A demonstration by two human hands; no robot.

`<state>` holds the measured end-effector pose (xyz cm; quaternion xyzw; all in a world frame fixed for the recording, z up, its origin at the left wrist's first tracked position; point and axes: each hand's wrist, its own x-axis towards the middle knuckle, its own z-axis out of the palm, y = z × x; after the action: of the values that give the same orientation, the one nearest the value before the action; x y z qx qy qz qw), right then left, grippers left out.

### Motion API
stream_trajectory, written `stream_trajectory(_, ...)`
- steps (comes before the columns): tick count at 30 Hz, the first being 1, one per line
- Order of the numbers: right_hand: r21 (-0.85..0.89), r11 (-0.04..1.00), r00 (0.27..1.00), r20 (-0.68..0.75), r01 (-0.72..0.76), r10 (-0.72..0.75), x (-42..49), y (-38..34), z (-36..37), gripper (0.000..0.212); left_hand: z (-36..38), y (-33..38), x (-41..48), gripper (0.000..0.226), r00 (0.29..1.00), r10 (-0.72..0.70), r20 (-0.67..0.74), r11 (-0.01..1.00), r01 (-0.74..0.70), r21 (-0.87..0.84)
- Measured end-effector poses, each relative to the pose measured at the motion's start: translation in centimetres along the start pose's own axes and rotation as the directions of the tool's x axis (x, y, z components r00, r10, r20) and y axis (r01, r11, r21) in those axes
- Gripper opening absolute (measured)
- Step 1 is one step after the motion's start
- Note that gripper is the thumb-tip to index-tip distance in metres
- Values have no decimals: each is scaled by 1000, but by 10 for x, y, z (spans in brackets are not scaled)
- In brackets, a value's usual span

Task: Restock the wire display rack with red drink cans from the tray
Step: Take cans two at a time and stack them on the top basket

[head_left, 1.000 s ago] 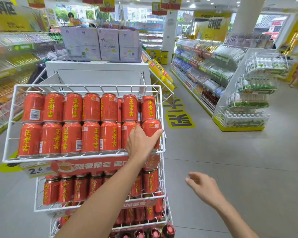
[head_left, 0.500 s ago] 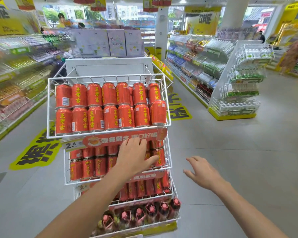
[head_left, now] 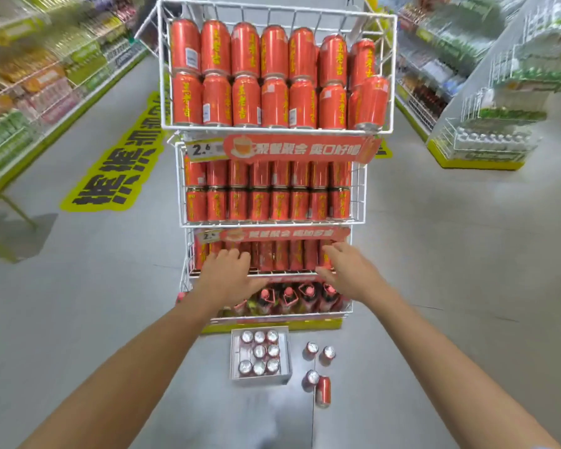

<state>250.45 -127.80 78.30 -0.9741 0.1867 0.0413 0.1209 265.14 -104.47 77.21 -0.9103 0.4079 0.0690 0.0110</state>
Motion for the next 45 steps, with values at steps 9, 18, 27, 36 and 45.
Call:
stream_trajectory(9, 42, 993, 949, 294, 108, -115, 34, -21, 239, 50, 222, -38, -32, 67, 939, -114, 325, 993, 112, 26)
stream_trajectory(18, -10, 999, 891, 453, 33, -25, 38, 28, 482, 51, 455, -26, -4, 62, 882, -113, 457, 987, 154, -54)
stream_trajectory(27, 49, 998, 912, 409, -37, 14, 139, 89, 709, 47, 675, -72, 110, 58, 921, -144, 362, 980, 183, -76)
stream_trajectory(36, 71, 994, 946, 318, -81, 54, 173, 119, 797, 45, 760, -73, 172, 49, 958, -164, 233, 958, 211, -195)
stream_trajectory(45, 191, 957, 957, 231, -219, 173, 186, 128, 846, 56, 825, -61, 206, 56, 931, -357, 74, 874, 361, -326)
